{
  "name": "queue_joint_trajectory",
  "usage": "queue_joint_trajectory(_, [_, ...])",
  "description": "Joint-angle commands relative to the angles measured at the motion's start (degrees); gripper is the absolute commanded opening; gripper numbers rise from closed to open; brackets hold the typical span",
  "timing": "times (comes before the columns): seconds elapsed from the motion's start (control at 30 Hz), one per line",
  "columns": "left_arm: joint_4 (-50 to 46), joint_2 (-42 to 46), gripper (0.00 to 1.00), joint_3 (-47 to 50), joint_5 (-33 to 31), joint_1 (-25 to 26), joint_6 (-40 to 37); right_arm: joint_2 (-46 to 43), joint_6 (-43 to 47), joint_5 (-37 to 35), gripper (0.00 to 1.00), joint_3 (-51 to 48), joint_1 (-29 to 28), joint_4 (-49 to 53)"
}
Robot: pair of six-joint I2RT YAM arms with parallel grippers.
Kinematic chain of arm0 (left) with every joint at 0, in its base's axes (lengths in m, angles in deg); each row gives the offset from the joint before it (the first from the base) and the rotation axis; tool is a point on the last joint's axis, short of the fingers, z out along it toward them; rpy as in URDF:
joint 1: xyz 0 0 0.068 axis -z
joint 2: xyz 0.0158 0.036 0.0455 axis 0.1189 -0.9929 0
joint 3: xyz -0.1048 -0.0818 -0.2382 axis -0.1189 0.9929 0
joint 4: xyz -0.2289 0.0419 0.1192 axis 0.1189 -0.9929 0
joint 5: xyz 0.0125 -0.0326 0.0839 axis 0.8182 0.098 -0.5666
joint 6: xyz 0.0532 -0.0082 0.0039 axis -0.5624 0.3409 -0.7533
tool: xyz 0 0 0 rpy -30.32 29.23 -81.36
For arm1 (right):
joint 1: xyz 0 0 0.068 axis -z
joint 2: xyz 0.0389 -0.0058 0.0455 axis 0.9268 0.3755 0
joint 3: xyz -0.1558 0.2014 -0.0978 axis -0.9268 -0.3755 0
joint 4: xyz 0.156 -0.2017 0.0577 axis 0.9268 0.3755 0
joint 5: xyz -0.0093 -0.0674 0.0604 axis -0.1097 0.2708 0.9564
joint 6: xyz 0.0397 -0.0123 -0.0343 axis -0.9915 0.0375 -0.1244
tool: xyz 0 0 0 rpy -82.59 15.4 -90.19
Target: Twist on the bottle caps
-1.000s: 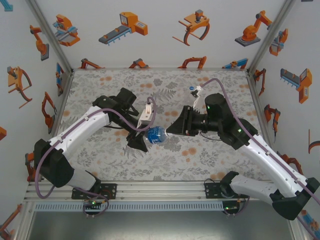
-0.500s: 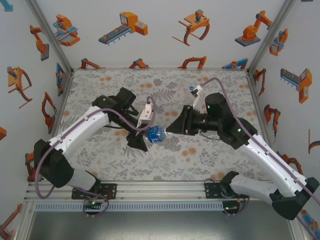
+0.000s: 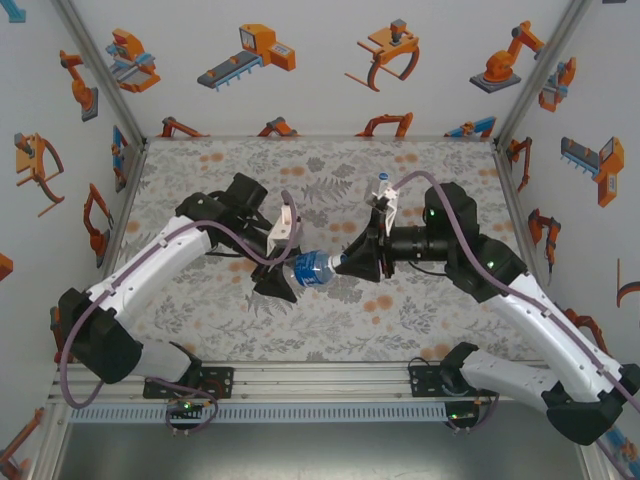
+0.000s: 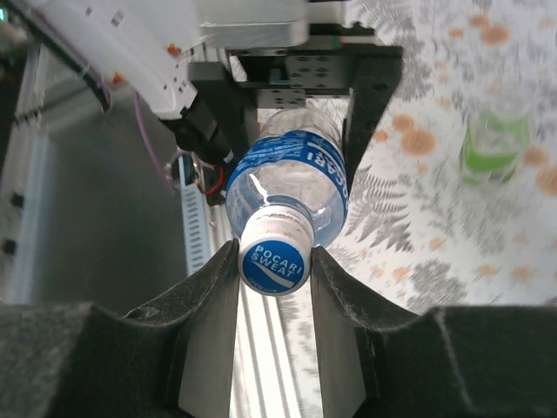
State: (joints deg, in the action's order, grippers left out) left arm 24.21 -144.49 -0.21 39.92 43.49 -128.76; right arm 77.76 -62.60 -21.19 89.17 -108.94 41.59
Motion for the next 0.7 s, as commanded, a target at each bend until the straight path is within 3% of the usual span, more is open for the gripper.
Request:
queue_joint_trajectory(0.0, [-0.52, 1.32, 0.00, -0.01, 6.08, -0.24, -1.61, -2.17, 20.39, 10.30, 0.00, 1.84, -0.38, -0.57])
queue_joint_trajectory(0.13, [-0.63, 1.63, 0.00, -0.19, 7.51, 0.03, -2.07, -2.96, 31.02, 11.60, 0.00, 2.60, -0.40, 1.87])
queue_joint_trajectory(0.3, [-0.72, 1.68, 0.00, -0.60, 8.20, 0.23, -2.09, -3.19, 32.03, 11.97, 0.00, 1.60, -0.40, -1.11])
queue_joint_trajectory(0.47, [-0.77, 1.72, 0.00, -0.89, 7.45, 0.18, -1.76, -2.70, 27.25, 9.93, 0.00, 1.12, -0.49, -1.66])
queue_joint_trajectory(0.53, [-0.80, 1.70, 0.00, -0.91, 5.90, 0.14, -1.67, -3.01, 22.07, 6.97, 0.34, 0.38, -0.49, -2.26])
queue_joint_trajectory(0.57, [-0.79, 1.71, 0.00, -0.90, 4.95, 0.14, -1.53, -3.32, 19.38, 5.34, 0.45, -0.13, -0.49, -2.32])
queue_joint_trajectory(0.67, [0.57, 1.81, 0.00, -0.38, 2.83, -0.02, -0.25, -5.51, 12.97, 1.72, 0.54, -2.90, -0.49, -4.34])
